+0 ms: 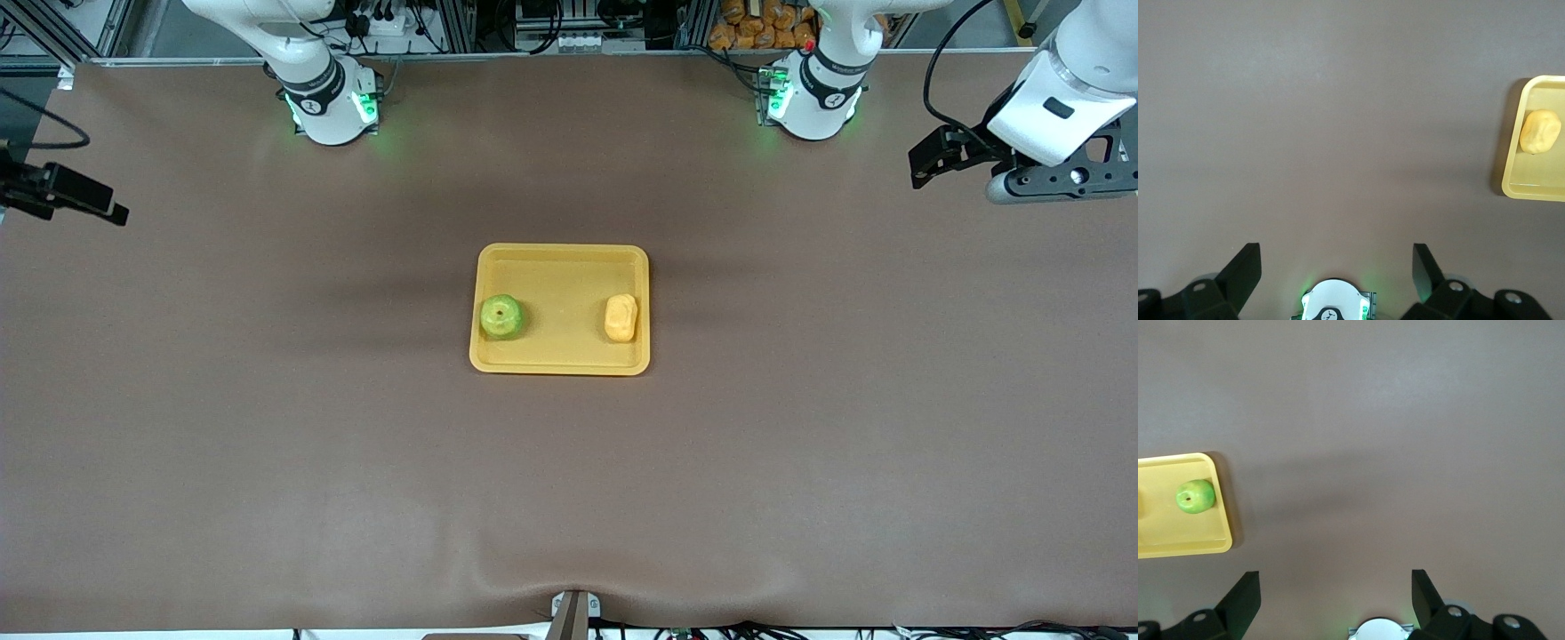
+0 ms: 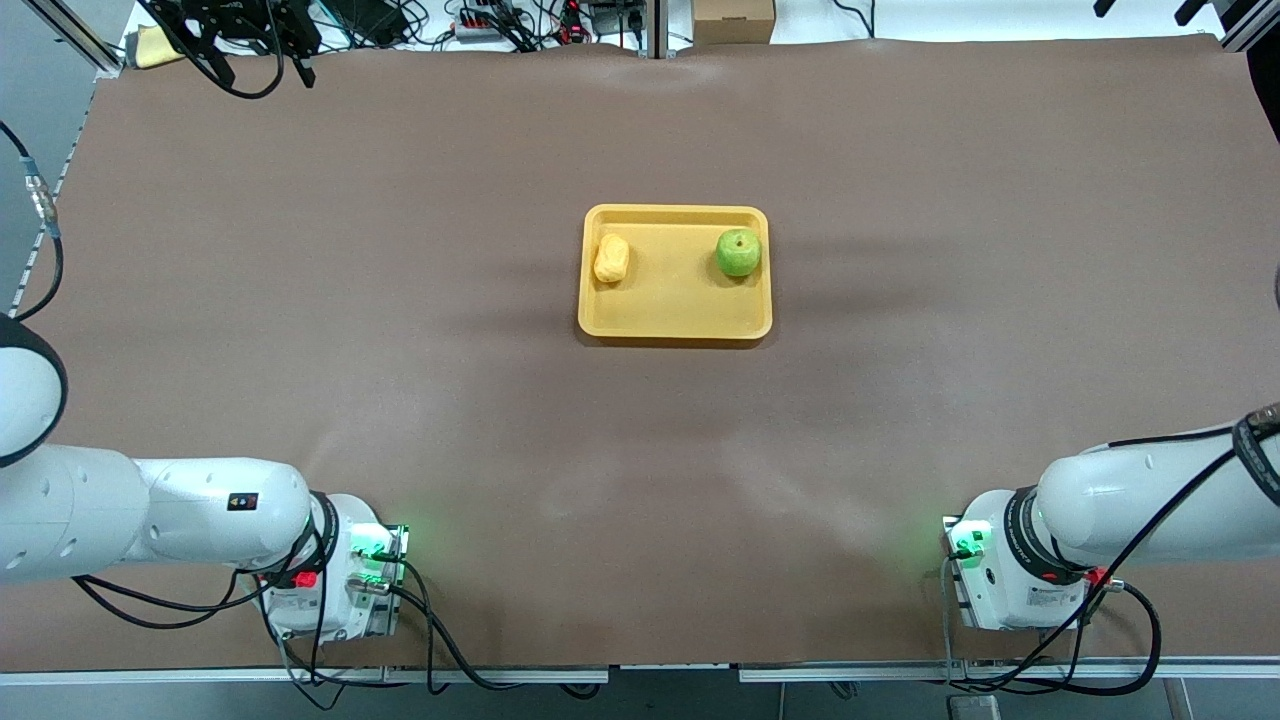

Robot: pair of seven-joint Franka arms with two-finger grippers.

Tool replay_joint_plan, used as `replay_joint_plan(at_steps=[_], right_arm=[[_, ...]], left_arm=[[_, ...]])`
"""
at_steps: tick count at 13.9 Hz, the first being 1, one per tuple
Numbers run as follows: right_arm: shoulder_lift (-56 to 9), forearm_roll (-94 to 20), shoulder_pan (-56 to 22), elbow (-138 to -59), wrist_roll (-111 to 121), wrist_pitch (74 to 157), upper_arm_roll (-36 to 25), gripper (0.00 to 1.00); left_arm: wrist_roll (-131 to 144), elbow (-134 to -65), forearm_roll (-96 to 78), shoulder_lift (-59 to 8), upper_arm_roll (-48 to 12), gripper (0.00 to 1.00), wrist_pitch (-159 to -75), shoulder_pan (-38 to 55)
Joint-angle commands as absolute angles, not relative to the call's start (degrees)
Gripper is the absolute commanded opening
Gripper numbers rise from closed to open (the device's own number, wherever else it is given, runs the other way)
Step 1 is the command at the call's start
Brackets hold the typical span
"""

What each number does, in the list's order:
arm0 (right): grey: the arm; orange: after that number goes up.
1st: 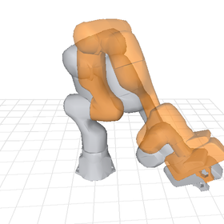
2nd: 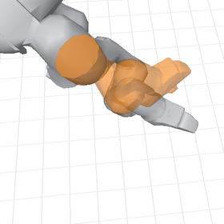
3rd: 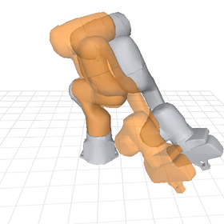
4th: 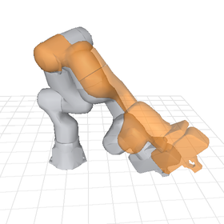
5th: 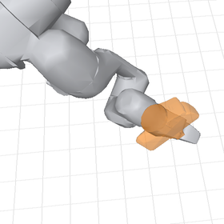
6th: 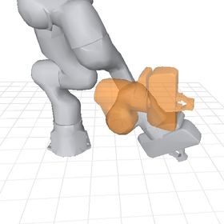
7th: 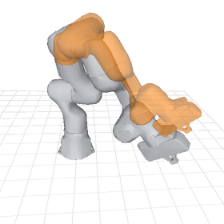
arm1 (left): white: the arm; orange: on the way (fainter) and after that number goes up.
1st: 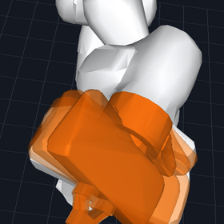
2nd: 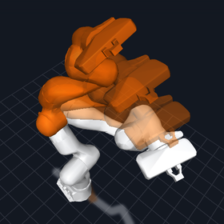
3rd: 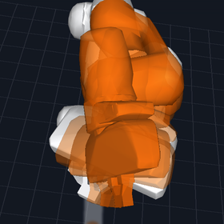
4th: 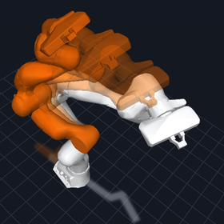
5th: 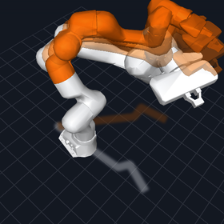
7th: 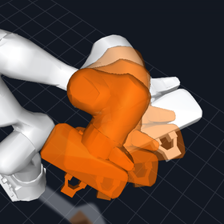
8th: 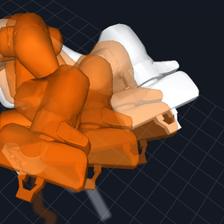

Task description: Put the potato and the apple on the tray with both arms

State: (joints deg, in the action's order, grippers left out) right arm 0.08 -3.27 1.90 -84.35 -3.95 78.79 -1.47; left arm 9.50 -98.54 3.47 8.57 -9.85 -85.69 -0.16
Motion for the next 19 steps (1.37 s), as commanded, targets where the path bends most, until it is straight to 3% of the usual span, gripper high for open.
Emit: replay_joint_plan(at_steps=[1,8,19], right_arm=[[7.11,-1.67,2.02,-92.37,-3.34,81.56,-0.7,1.0],[5.46,3.24,-0.34,-90.53,-1.06,83.23,-0.62,1.0],[3.87,-1.32,0.44,-87.89,-1.23,83.23,-1.05,1.0]], left_arm=[[8.26,-98.7,2.46,9.67,-10.28,1.0,-85.7,-0.7],[4.07,-95.8,1.85,9.23,-9.58,1.0,-84.55,-1.14],[0.88,-93.52,-1.85,8.97,-6.33,1.0,-81.75,-2.81]])
